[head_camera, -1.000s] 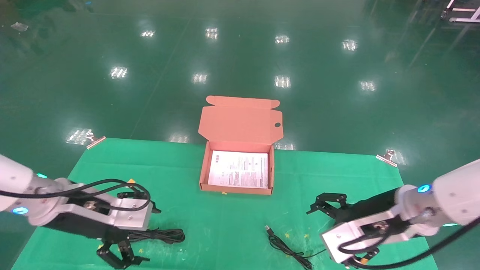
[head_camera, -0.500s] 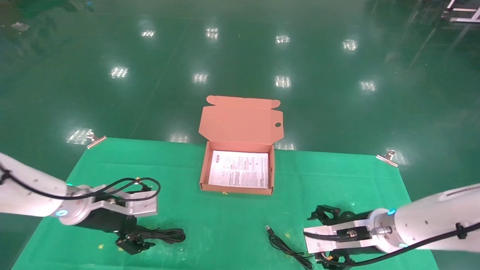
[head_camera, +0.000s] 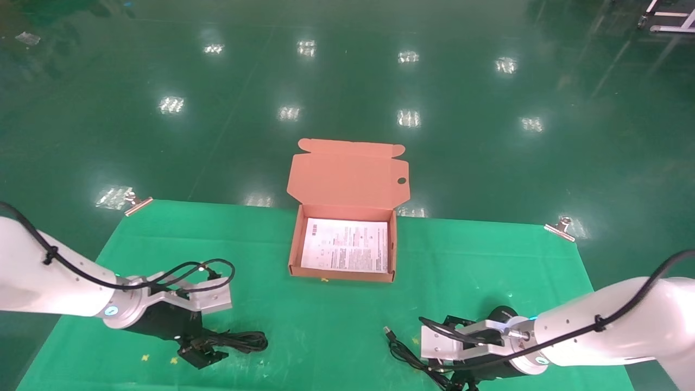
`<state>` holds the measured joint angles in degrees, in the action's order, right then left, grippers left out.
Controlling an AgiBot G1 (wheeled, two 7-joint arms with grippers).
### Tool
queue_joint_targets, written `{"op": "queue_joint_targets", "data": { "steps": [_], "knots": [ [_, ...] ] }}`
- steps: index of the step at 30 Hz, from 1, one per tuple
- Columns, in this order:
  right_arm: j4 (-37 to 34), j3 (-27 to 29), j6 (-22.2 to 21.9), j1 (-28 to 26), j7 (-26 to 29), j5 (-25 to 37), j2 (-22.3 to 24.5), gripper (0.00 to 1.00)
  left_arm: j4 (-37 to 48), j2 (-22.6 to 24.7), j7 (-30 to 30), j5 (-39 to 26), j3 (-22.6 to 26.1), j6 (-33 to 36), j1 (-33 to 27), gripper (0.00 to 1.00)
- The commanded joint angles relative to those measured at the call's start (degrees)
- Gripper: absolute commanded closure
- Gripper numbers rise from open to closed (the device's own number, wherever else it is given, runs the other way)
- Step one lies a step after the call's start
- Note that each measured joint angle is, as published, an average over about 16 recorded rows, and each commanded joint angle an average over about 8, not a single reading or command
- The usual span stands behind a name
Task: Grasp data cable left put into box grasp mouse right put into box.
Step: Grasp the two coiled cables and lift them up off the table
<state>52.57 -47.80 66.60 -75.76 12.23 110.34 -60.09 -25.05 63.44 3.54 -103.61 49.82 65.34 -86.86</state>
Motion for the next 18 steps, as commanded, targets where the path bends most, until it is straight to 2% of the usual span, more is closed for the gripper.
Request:
{"op": "queue_joint_targets", "data": {
  "steps": [1, 2, 3, 4, 10, 11, 12, 18],
  "knots": [
    [-2.46, -0.06, -0.75, -0.09, -1.03, -0.12, -1.16, 0.00, 2.67, 0.92, -1.64, 0.04, -0.01, -0.83, -0.15, 0.00],
    [-3.35, -0.09, -0.99, -0.17, -1.52, -0.17, -1.57, 0.00, 3.62, 1.24, -2.38, -0.01, -0.01, -1.37, -0.17, 0.02],
    [-4.19, -0.11, -1.20, -0.25, -1.97, -0.23, -1.94, 0.00, 4.51, 1.54, -3.08, -0.05, -0.01, -1.93, -0.18, 0.10],
    [-4.99, -0.10, -1.41, -0.33, -2.40, -0.29, -2.27, 0.09, 5.33, 1.81, -3.80, -0.03, -0.05, -2.50, -0.18, 0.23],
    [-8.33, -0.02, -2.51, -0.53, -3.94, -0.58, -3.42, 0.84, 8.57, 2.73, -7.25, 0.14, -0.21, -4.94, -0.15, 0.96],
    [-8.64, 0.00, -2.65, -0.53, -4.04, -0.60, -3.51, 0.97, 8.81, 2.78, -7.58, 0.16, -0.22, -5.20, -0.13, 1.00],
    [-8.85, 0.00, -2.76, -0.52, -4.10, -0.61, -3.58, 1.00, 8.99, 2.82, -7.78, 0.15, -0.20, -5.38, -0.11, 1.00],
    [-9.00, 0.04, -2.89, -0.52, -4.14, -0.65, -3.61, 1.00, 9.05, 2.82, -7.77, 0.15, -0.20, -5.58, -0.04, 1.00]
  ]
}}
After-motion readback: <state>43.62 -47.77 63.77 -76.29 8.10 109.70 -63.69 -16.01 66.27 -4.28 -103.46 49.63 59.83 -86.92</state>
